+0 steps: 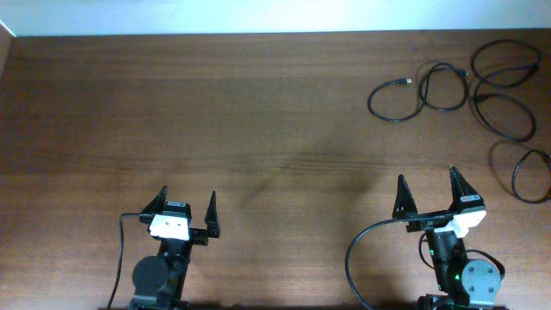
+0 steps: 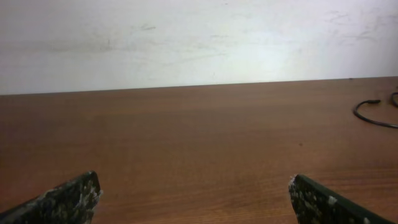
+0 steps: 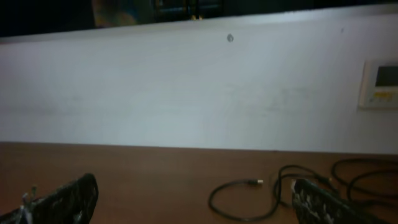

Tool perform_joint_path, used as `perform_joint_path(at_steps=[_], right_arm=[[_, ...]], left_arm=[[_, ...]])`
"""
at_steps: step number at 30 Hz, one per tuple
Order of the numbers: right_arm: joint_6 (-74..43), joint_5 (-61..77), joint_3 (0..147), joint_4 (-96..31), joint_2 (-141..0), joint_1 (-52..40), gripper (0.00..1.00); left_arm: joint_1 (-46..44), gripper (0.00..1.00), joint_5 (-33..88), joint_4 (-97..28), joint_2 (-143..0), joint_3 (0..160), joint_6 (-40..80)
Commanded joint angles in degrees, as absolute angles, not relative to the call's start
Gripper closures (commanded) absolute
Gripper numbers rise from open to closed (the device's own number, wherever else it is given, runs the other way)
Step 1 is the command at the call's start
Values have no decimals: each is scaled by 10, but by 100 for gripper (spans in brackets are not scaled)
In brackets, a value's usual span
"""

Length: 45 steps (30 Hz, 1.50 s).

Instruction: Untangle cables

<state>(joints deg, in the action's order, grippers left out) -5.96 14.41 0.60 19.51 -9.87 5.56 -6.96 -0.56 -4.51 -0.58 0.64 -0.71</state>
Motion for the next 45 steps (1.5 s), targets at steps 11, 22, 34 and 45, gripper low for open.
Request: perform_joint_path(at_steps=[11, 22, 34, 45], right_arm=[[-38, 148, 3, -34, -2, 52, 1], [45, 97, 3, -38, -2, -4, 1], [41, 100, 3, -37, -2, -4, 1], [41, 100, 3, -37, -2, -4, 1]], left_arm=[[-67, 1, 2, -48, -3, 5, -18], [-67, 1, 3, -48, -3, 5, -18], [-67, 1, 3, -48, -3, 5, -18], [-67, 1, 3, -48, -3, 5, -18]])
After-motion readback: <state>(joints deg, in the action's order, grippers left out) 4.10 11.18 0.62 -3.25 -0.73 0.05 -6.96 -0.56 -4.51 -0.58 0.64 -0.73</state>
